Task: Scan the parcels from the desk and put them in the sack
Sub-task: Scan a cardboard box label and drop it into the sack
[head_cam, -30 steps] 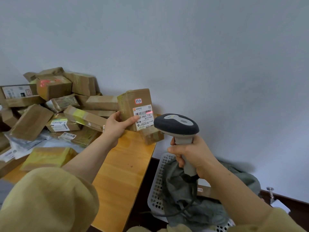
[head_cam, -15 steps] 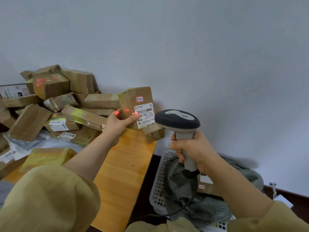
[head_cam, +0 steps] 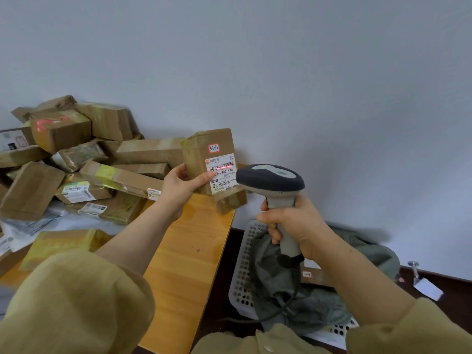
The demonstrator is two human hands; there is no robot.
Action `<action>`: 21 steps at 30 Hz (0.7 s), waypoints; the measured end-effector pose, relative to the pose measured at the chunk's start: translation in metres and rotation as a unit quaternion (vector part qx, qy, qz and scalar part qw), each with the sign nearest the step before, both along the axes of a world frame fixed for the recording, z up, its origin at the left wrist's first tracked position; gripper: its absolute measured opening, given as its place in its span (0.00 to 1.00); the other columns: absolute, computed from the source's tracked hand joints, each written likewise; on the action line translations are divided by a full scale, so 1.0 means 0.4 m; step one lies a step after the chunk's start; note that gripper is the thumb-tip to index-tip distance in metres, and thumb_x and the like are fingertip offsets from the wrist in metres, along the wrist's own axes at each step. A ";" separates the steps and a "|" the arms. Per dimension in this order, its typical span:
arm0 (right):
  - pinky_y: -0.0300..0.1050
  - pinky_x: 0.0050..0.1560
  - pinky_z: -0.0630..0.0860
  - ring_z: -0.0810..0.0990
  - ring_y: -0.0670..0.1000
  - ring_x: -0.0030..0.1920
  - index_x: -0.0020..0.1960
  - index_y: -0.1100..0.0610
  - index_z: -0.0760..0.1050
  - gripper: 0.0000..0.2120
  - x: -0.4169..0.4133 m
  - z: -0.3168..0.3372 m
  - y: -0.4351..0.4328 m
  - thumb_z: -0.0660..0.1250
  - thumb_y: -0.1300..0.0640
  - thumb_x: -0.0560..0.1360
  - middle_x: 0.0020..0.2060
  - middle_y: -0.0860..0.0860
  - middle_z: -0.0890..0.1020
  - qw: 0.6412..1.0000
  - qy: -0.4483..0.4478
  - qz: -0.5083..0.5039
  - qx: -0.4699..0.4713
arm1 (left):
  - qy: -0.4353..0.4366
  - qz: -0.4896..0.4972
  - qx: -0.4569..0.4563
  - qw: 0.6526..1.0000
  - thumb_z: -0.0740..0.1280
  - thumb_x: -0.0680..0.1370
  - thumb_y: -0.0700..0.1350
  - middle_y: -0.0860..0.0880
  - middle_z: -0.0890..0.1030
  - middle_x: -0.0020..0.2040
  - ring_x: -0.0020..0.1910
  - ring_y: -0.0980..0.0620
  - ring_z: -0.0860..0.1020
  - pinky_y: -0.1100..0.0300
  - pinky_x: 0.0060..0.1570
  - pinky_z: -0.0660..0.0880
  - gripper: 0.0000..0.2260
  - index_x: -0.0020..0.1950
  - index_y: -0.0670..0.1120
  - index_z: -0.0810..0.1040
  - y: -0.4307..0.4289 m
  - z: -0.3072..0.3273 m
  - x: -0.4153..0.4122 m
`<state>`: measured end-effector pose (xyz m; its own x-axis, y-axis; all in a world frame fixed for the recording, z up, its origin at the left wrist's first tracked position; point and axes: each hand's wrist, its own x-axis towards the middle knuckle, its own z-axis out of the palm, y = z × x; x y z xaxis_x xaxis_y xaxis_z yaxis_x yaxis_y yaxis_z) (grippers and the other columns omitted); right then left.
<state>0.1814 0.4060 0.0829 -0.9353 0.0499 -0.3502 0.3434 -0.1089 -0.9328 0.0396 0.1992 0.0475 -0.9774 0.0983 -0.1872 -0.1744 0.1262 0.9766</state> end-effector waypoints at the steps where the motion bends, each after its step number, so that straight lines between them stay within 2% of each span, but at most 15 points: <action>1: 0.43 0.29 0.73 0.69 0.48 0.23 0.41 0.60 0.74 0.06 -0.001 -0.005 0.004 0.68 0.69 0.72 0.24 0.50 0.74 1.000 -0.001 -0.003 -0.004 | -0.002 -0.001 -0.001 1.000 0.79 0.59 0.51 0.47 0.83 0.55 0.54 0.48 0.82 0.50 0.56 0.78 0.29 0.57 0.48 0.76 0.006 -0.005 0.000; 3: 0.43 0.29 0.73 0.70 0.49 0.23 0.43 0.60 0.75 0.05 0.001 -0.017 0.017 0.69 0.68 0.72 0.24 0.51 0.74 1.000 -0.002 -0.011 -0.010 | -0.010 -0.006 -0.012 1.000 0.80 0.58 0.52 0.47 0.82 0.55 0.54 0.49 0.81 0.51 0.56 0.78 0.32 0.59 0.47 0.75 0.022 -0.016 -0.001; 5: 0.43 0.29 0.74 0.70 0.49 0.24 0.47 0.60 0.76 0.05 0.003 -0.029 0.028 0.69 0.66 0.72 0.25 0.52 0.74 0.999 -0.007 -0.026 -0.026 | -0.019 -0.021 -0.027 0.999 0.82 0.56 0.56 0.48 0.82 0.56 0.54 0.50 0.82 0.51 0.56 0.78 0.40 0.63 0.45 0.74 0.032 -0.030 0.003; 8: 0.43 0.28 0.72 0.70 0.49 0.24 0.50 0.61 0.76 0.06 0.001 -0.062 0.073 0.68 0.65 0.73 0.26 0.53 0.73 0.993 -0.038 -0.085 -0.078 | -0.040 -0.061 -0.099 0.992 0.80 0.56 0.62 0.49 0.80 0.60 0.56 0.51 0.80 0.51 0.57 0.78 0.46 0.68 0.43 0.72 0.076 -0.064 0.023; 10: 0.43 0.27 0.71 0.69 0.49 0.24 0.48 0.60 0.75 0.05 0.000 -0.092 0.118 0.68 0.66 0.73 0.27 0.53 0.73 0.981 -0.063 -0.142 -0.117 | -0.055 -0.104 -0.151 0.981 0.78 0.61 0.60 0.52 0.77 0.59 0.56 0.53 0.78 0.55 0.56 0.77 0.42 0.68 0.44 0.69 0.118 -0.094 0.048; 11: 0.42 0.26 0.71 0.69 0.49 0.24 0.47 0.59 0.75 0.05 0.001 -0.109 0.144 0.68 0.66 0.73 0.27 0.53 0.73 0.974 -0.077 -0.170 -0.127 | -0.068 -0.133 -0.171 0.974 0.78 0.62 0.59 0.52 0.78 0.59 0.55 0.54 0.78 0.58 0.54 0.77 0.36 0.64 0.46 0.70 0.139 -0.116 0.061; 13: 0.41 0.25 0.70 0.68 0.49 0.23 0.45 0.59 0.74 0.05 0.008 -0.147 0.194 0.67 0.67 0.74 0.26 0.53 0.72 0.962 -0.106 -0.212 -0.135 | -0.110 -0.179 -0.221 0.952 0.78 0.63 0.60 0.52 0.78 0.60 0.55 0.53 0.78 0.58 0.54 0.77 0.37 0.65 0.45 0.71 0.180 -0.179 0.081; 15: 0.40 0.24 0.69 0.67 0.49 0.22 0.45 0.59 0.73 0.05 0.017 -0.193 0.240 0.66 0.67 0.74 0.26 0.53 0.71 0.950 -0.133 -0.243 -0.144 | -0.156 -0.200 -0.259 0.932 0.77 0.63 0.62 0.49 0.79 0.60 0.55 0.50 0.78 0.54 0.56 0.77 0.38 0.65 0.43 0.72 0.218 -0.263 0.094; 19: 0.42 0.25 0.70 0.69 0.49 0.24 0.46 0.61 0.73 0.04 0.035 -0.298 0.303 0.67 0.66 0.74 0.26 0.53 0.73 0.927 -0.200 -0.286 -0.136 | -0.247 -0.191 -0.286 0.906 0.74 0.69 0.58 0.47 0.81 0.54 0.51 0.49 0.80 0.53 0.54 0.78 0.28 0.61 0.43 0.75 0.280 -0.435 0.112; 21: 0.42 0.24 0.70 0.69 0.49 0.23 0.44 0.61 0.72 0.04 0.038 -0.356 0.319 0.68 0.66 0.73 0.25 0.53 0.73 0.918 -0.227 -0.294 -0.141 | -0.285 -0.170 -0.280 0.901 0.74 0.70 0.57 0.47 0.82 0.53 0.52 0.48 0.80 0.50 0.57 0.77 0.27 0.61 0.42 0.77 0.310 -0.521 0.106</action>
<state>0.1967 0.5335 -0.0594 -0.5305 0.3465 -0.7736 0.4942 -0.6151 -0.6144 0.0820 0.3231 -0.1608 -0.6380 0.1082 -0.7624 -0.4859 0.7115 0.5076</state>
